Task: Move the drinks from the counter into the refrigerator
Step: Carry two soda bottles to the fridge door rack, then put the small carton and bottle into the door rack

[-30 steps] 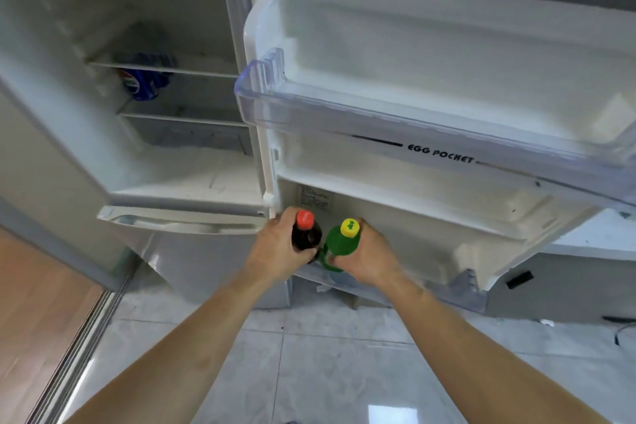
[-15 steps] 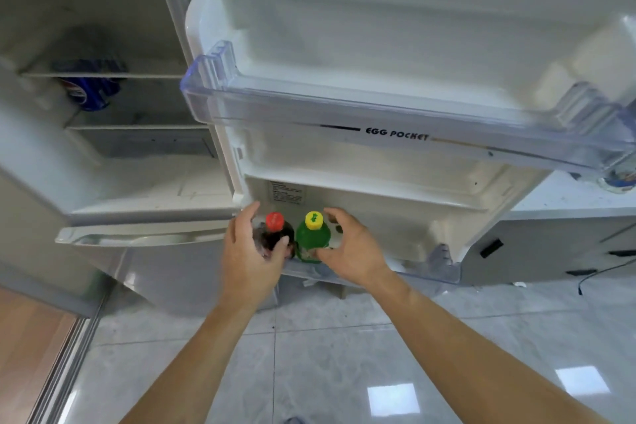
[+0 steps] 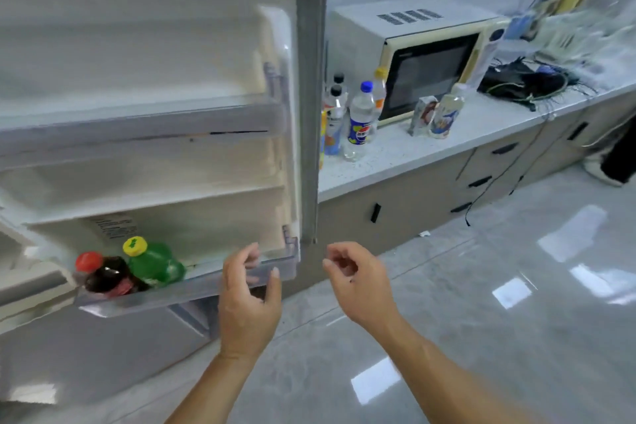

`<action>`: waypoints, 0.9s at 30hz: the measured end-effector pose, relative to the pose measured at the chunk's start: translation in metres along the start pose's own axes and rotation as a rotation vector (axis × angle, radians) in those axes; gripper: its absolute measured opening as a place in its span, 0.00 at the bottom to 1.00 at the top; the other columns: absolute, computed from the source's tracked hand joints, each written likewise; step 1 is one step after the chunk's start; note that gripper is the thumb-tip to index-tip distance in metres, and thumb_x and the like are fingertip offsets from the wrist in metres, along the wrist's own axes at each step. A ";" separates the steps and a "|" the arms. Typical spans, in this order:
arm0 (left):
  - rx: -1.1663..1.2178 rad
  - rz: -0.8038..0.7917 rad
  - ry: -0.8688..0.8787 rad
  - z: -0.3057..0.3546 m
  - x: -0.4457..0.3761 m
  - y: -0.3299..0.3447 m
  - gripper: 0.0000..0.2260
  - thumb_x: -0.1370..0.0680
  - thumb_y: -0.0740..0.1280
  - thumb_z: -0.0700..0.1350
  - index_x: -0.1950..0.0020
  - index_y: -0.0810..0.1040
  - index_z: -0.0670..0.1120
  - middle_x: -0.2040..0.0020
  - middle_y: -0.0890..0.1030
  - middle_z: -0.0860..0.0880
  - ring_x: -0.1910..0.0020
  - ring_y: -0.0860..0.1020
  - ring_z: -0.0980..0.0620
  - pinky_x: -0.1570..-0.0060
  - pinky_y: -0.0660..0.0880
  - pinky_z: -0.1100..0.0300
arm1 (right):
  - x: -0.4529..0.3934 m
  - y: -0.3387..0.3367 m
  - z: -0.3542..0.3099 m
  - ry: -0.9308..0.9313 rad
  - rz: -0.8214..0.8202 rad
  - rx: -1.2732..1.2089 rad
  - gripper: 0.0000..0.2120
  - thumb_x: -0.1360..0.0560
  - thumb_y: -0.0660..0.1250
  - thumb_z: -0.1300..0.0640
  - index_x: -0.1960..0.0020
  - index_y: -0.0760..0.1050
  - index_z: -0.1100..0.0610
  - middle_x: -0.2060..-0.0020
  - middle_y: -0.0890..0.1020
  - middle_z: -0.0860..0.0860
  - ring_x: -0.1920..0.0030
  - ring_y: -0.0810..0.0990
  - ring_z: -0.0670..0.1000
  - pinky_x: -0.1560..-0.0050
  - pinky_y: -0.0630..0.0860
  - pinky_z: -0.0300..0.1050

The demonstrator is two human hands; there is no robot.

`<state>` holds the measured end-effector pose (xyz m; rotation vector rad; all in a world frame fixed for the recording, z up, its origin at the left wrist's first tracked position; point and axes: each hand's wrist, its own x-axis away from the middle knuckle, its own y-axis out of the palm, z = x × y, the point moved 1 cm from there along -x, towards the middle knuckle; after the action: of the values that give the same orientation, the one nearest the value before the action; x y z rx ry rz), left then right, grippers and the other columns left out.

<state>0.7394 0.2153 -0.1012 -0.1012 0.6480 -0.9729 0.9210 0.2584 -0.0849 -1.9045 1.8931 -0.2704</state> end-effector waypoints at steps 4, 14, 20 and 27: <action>0.094 -0.262 -0.265 0.027 0.036 0.070 0.20 0.23 0.70 0.44 0.38 0.68 0.62 0.46 0.76 0.58 0.49 0.78 0.54 0.56 0.76 0.61 | 0.027 -0.087 0.062 0.211 0.154 -0.051 0.06 0.24 0.71 0.62 0.49 0.82 0.53 0.58 0.83 0.45 0.58 0.81 0.42 0.58 0.75 0.31; 0.154 -0.494 -0.729 0.053 0.117 0.183 0.09 0.22 0.69 0.44 0.45 0.74 0.56 0.49 0.81 0.48 0.55 0.80 0.51 0.53 0.79 0.51 | 0.099 -0.212 0.177 0.632 0.447 -0.224 0.08 0.25 0.71 0.60 0.52 0.81 0.47 0.59 0.85 0.46 0.57 0.82 0.40 0.59 0.74 0.29; 0.117 -0.506 -0.755 0.050 0.098 0.222 0.08 0.22 0.68 0.42 0.46 0.76 0.54 0.52 0.82 0.49 0.57 0.81 0.50 0.52 0.79 0.50 | 0.072 -0.223 0.210 0.695 0.451 -0.264 0.07 0.25 0.71 0.59 0.48 0.81 0.49 0.58 0.84 0.47 0.57 0.82 0.43 0.57 0.74 0.33; 0.163 -0.516 -0.707 0.043 0.022 0.295 0.08 0.21 0.67 0.44 0.45 0.75 0.55 0.52 0.81 0.48 0.57 0.79 0.52 0.53 0.79 0.54 | -0.025 -0.233 0.234 0.661 0.425 -0.253 0.07 0.24 0.70 0.59 0.48 0.80 0.49 0.61 0.82 0.47 0.61 0.80 0.44 0.57 0.74 0.36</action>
<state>0.9886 0.3584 -0.1825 -0.4608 -0.1249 -1.3787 1.2307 0.3149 -0.1861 -1.6097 2.8261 -0.6013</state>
